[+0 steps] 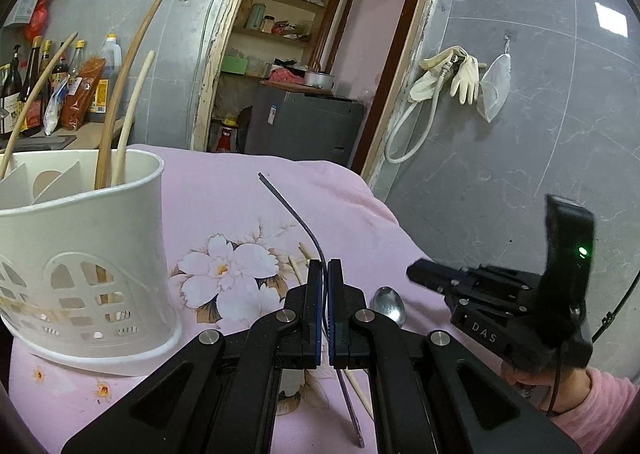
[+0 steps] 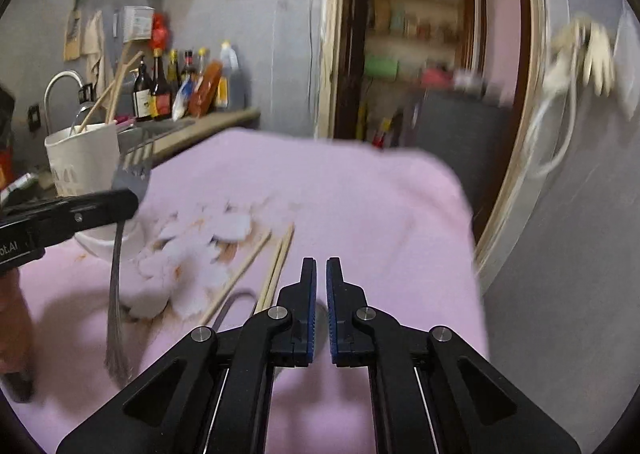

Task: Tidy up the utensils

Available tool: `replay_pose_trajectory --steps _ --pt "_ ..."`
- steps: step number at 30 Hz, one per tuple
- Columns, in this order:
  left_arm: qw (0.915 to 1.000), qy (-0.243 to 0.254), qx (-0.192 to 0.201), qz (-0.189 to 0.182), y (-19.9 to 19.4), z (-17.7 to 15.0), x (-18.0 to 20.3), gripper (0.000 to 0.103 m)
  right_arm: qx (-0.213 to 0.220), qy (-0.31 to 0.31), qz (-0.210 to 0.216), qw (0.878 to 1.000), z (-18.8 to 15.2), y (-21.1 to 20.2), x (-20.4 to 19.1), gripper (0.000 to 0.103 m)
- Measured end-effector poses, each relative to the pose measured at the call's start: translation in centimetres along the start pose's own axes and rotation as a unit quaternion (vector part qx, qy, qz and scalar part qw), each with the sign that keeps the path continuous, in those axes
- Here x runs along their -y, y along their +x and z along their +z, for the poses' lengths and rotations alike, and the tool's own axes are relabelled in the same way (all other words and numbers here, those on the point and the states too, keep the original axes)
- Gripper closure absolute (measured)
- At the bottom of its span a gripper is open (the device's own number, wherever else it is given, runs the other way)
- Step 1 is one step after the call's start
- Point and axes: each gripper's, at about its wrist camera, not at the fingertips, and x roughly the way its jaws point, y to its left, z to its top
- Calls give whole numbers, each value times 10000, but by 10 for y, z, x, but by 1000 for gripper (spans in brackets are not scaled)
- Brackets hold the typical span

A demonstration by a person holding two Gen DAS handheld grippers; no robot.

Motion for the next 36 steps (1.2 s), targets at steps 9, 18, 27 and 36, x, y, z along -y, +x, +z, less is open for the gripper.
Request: replay_pose_trajectory --steps 9,18,27,36 --pt "9999 0 -142 -51 2 2 1 103 -1029 591 679 9906 -7 33 18 63" --pt "9999 22 -121 -68 2 2 -1 103 -1101 159 713 9912 -9 29 9 100" --pt "9999 19 -93 -74 1 0 -2 103 -409 81 831 9957 -17 -13 -7 103" --pt "9999 68 -68 -67 -1 1 2 103 37 -403 448 9982 -21 -40 -28 103"
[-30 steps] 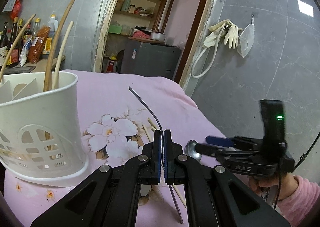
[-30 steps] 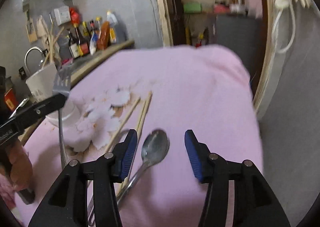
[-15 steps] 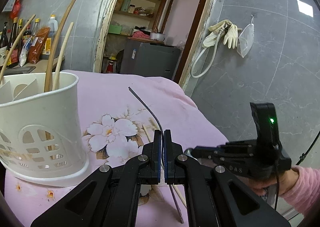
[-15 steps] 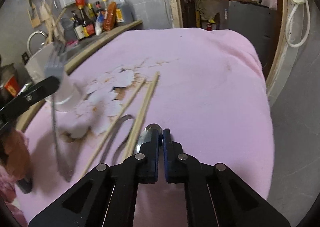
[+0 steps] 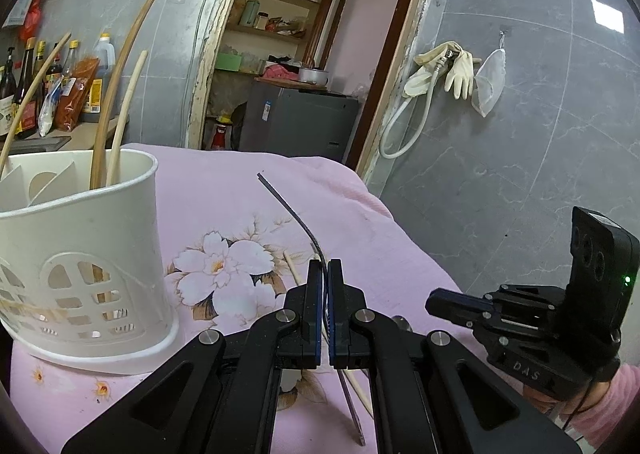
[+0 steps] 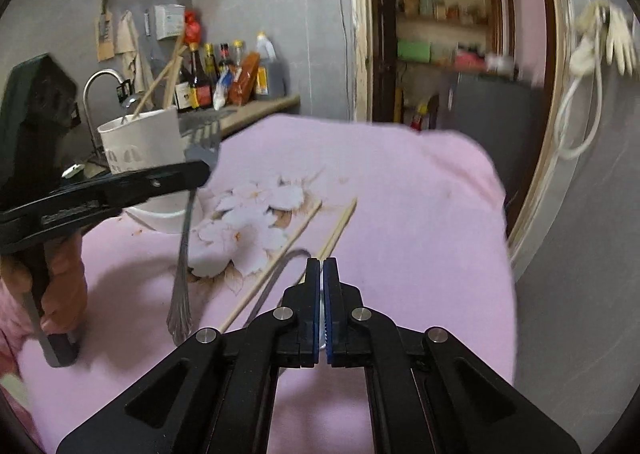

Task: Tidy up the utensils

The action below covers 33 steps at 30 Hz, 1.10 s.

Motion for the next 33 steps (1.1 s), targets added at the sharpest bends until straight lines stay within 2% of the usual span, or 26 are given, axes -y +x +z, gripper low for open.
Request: replay_pose_trajectory --steps 5,6,7,9,13,17,18,19,23,29,33 --pt "10000 -22 -9 -10 0 1 -1 103 -537 428 169 9975 -5 15 15 100" --pt "10000 -15 -8 -10 0 1 -1 103 -629 509 249 9964 -6 17 19 95" --pt "10000 -5 -3 -10 -1 1 -1 103 -727 599 286 9951 -8 19 22 87" --pt "10000 11 1 -13 -1 1 -1 103 -899 763 466 9919 -12 23 29 79" --pt "10000 23 9 -22 -3 1 0 103 -1205 918 745 9857 -18 36 37 79" --pt "10000 21 -1 -21 -3 1 0 103 -1373 1026 1348 9759 -15 49 45 78" --pt "10000 22 0 -24 -3 1 0 103 -1392 1093 1468 9732 -14 52 48 80" --pt "10000 22 -1 -29 -3 1 0 103 -1422 1110 1514 9719 -14 54 49 89" --pt "10000 48 9 -33 -4 0 2 103 -1457 1141 1503 9712 -14 53 48 96" --pt "10000 45 25 -41 -4 1 2 103 -1052 430 926 9892 -13 31 13 100" --pt "10000 28 41 -75 -8 0 1 103 -657 -155 334 9972 -13 9 -11 100"
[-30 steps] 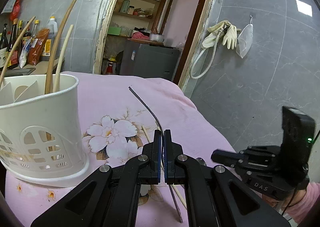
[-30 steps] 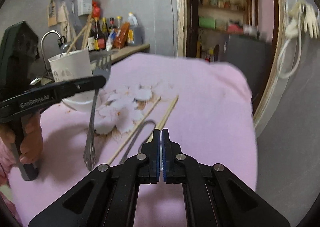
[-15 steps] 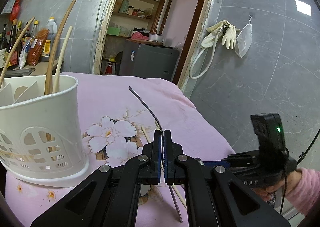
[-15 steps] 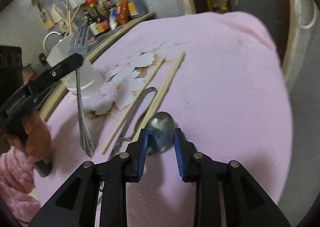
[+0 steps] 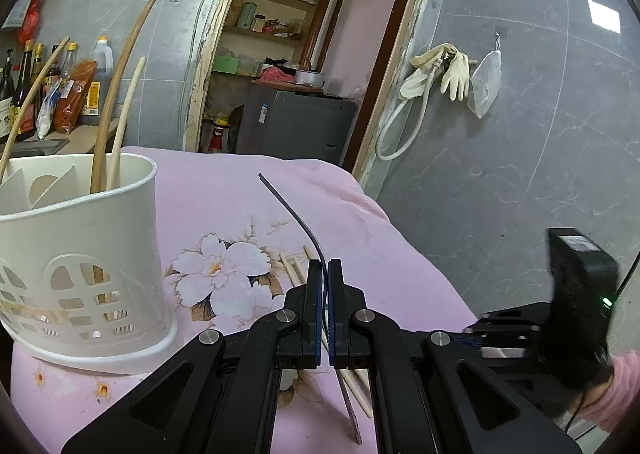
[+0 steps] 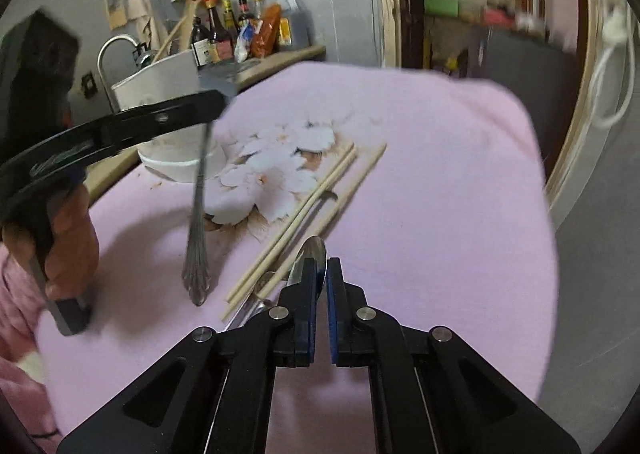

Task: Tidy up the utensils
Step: 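Lift the fork and spoon and carry both over the white holder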

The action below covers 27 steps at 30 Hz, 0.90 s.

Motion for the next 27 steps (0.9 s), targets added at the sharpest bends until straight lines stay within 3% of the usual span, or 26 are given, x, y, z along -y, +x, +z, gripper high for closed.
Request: replay_pose_trajectory --steps 8,14,27 --pt "9997 136 173 -64 -12 -3 6 103 952 -216 -1065 9895 -10 -30 -21 101" --pt "9977 318 588 74 -28 -4 17 103 2158 -342 -1836 9584 -12 -57 -43 103" --pt "9934 277 1083 262 -56 3 14 103 2878 -245 -2059 9350 -2 -74 -49 103"
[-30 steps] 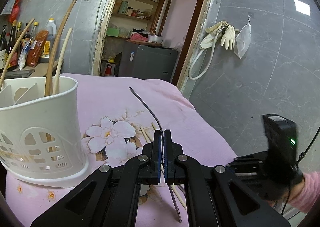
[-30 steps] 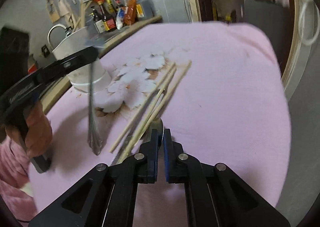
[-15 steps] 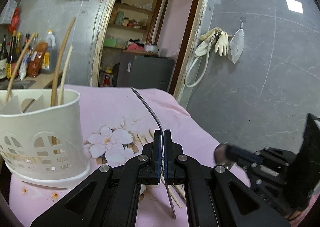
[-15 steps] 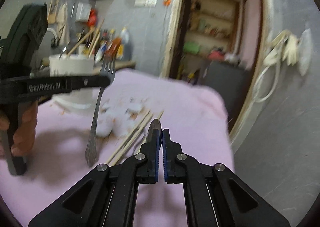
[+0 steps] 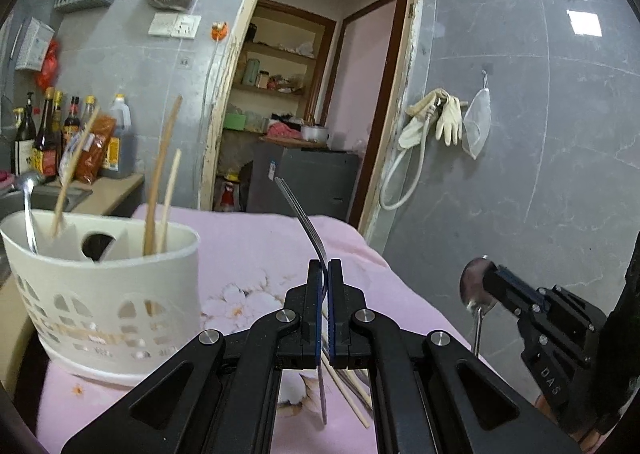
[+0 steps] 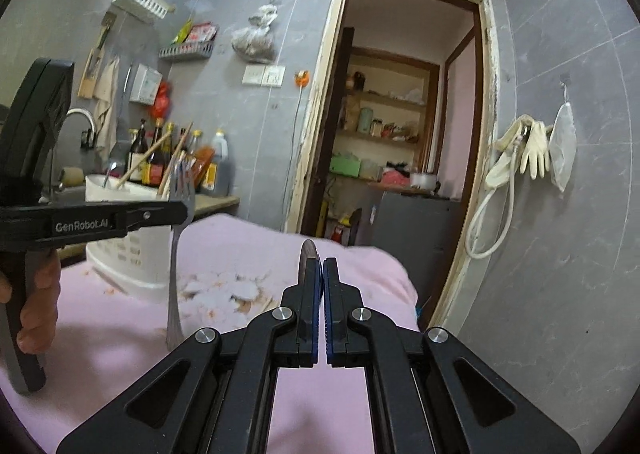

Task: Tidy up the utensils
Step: 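Lift the fork and spoon and carry both over the white holder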

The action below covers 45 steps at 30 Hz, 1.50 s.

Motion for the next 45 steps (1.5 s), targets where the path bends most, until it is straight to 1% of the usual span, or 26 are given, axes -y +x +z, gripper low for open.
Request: replay_pose_trajectory --steps 3,4,6,9,12,16,21,25,29,33,40,45 --pt "9997 84 219 111 -9 12 -4 103 277 1 -54 9996 16 0 -3 103" --pt "9991 133 353 178 -15 18 -6 103 383 -1 -71 9992 23 1 -5 103" --pt "9979 208 534 290 -24 26 -11 103 558 85 -23 9984 39 6 -9 103" --pt "9947 316 796 574 -41 44 -22 103 792 198 111 9966 60 16 -17 103" --pt "9909 306 991 854 -58 60 -39 103 1063 342 306 9933 84 27 -28 103" --pt "9844 144 1298 1177 -79 81 -70 103 1376 428 493 9883 112 45 -50 103" --pt "9739 5 1553 1653 -103 99 -111 103 1521 443 668 9851 130 67 -76 103" --pt "9649 -44 1671 2026 -109 103 -136 103 1527 409 776 9844 133 82 -96 103" --pt "9607 -85 1641 2238 -103 100 -152 102 1407 381 844 9857 128 98 -110 103" --pt "9583 -138 1573 2383 -88 86 -165 102 1335 240 826 9873 113 110 -121 103" --pt "9583 -266 1437 2457 -64 62 -172 102 1169 180 901 9889 90 123 -131 103" --pt "9632 -288 1231 2372 -55 48 -168 102 999 151 1010 9897 81 127 -133 103"
